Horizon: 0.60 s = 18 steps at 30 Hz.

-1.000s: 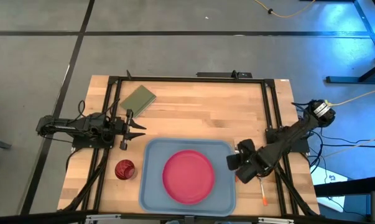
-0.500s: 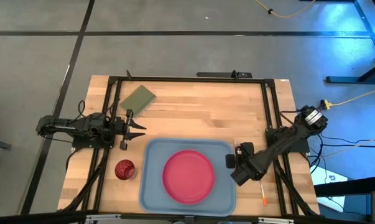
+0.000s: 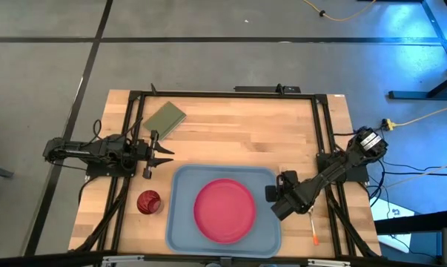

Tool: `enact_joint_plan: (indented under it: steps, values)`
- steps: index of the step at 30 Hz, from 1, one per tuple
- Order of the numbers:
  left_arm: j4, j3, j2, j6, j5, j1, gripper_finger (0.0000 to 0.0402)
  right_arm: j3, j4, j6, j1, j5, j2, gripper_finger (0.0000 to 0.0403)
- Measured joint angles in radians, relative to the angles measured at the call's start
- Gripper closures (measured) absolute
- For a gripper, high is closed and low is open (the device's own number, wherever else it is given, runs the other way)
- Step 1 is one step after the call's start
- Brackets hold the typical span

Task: Pick and place plate/cup/fork/spoon on tray
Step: Put the orange fork on the blue tray to the right side of the pink plate

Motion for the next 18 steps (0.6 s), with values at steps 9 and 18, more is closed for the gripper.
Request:
enact_joint_plan:
  steps: [9, 18]
  values:
    - [0.0, 0.0, 0.0, 0.0, 0.0, 0.0, 0.0302, -0.059, 0.071, -0.006, 0.0, 0.009, -0.005, 0.0293]
    - [0.0, 0.0, 0.0, 0.0, 0.0, 0.0, 0.0302, -0.066, 0.068, -0.027, 0.0, 0.009, -0.004, 0.0304]
